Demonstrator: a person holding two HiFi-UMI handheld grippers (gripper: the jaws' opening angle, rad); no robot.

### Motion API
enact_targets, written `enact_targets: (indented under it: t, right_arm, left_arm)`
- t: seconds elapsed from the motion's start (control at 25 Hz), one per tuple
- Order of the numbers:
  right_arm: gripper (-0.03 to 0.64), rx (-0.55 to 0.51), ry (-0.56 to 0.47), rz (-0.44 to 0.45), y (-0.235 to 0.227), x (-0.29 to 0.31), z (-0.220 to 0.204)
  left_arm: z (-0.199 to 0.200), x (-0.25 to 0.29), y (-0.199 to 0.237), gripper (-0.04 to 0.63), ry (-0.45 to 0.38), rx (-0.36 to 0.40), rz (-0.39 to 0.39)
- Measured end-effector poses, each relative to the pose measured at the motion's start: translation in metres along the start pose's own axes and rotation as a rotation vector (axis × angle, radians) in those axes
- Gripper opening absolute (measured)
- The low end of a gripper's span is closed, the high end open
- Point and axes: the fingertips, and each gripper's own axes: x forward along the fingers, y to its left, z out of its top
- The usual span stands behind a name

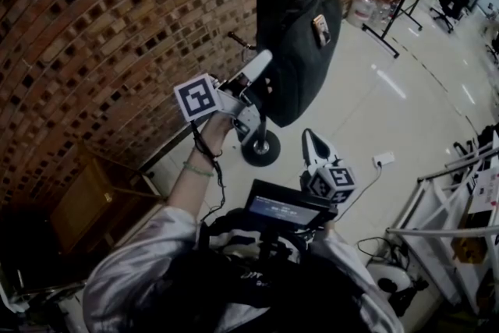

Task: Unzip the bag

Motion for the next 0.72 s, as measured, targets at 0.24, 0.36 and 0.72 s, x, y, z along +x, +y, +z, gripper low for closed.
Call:
enact_targets:
  t: [0.24,0.36,0.72]
  right_arm:
    - [-0.012,0.002,0.001,0.009,0.003,0.001,-0.002]
    - [-0.013,-0.002,0.004,0.010,0.003,0.001,-0.003]
    - [-0.012,-0.005,0.007,0.010,0.003,0.002,-0.003]
  left_arm:
    - [-0.004,-0.004,0.004,0.008,0.000,0.013,0.003]
    - [-0.005,-0.006,0.005,0.008,0.006,0.031,0.012]
    - [-0.010,-0.014,0.010,0.008,0.006,0.031,0.017]
